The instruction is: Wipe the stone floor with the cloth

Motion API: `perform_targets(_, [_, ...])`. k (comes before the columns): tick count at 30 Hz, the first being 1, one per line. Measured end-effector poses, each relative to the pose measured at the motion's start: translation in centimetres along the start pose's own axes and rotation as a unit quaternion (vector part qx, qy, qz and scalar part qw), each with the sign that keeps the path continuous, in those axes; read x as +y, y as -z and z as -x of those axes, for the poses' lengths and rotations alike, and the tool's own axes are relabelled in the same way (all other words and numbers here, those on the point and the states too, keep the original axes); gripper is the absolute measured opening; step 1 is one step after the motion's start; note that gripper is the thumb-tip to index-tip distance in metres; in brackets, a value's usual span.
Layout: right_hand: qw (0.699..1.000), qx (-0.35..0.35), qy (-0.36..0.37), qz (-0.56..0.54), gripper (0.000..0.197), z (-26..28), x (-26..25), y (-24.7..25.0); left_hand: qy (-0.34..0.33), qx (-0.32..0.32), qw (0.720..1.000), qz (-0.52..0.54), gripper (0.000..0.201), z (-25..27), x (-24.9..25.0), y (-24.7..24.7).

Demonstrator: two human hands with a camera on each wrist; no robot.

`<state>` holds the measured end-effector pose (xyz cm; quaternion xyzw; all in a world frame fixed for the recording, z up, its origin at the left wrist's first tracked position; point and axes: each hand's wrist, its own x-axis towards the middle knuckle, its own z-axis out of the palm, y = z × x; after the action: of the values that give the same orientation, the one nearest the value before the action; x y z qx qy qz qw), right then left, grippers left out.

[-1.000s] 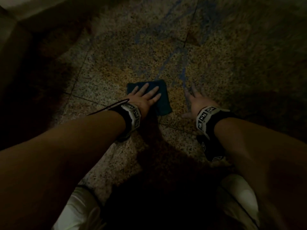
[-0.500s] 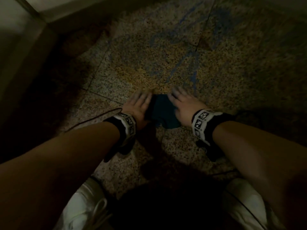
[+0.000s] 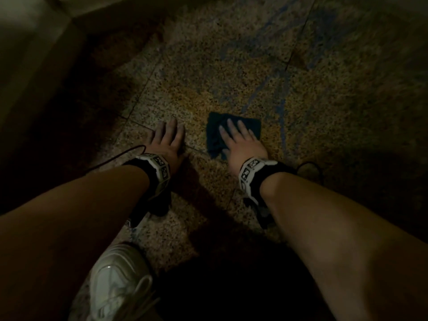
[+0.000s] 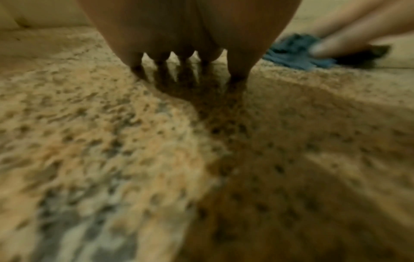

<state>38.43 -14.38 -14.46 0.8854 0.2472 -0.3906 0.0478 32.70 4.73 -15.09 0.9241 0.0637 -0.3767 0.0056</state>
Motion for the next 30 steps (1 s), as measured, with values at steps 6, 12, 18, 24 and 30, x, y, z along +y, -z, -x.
perform_targets(6, [1.0, -0.013, -0.014, 0.007, 0.057, -0.8, 0.6, 1.8, 0.001, 0.005, 1.0, 0.007, 0.071, 0.1, -0.2, -0.2])
perform_targets(12, [0.998, -0.055, 0.004, 0.016, 0.055, 1.0, 0.8, 0.2, -0.016, -0.005, 1.0, 0.015, 0.073, 0.8, 1.9, 0.2])
perform_targets(18, [0.999, -0.041, 0.009, -0.003, 0.055, 5.1, 1.6, -4.5, -0.017, -0.012, 1.0, 0.006, 0.064, 0.2, 3.9, 0.9])
perform_targets(24, [0.999, -0.023, 0.004, -0.022, 0.055, 4.7, 2.1, -4.5, 0.003, -0.012, 1.0, -0.01, 0.065, 0.3, 5.1, 0.9])
perform_targets(30, [0.999, -0.017, -0.031, -0.025, 0.056, 2.3, 3.2, -1.8, -0.003, 0.0, 1.0, 0.008, 0.064, 0.1, 4.6, 0.5])
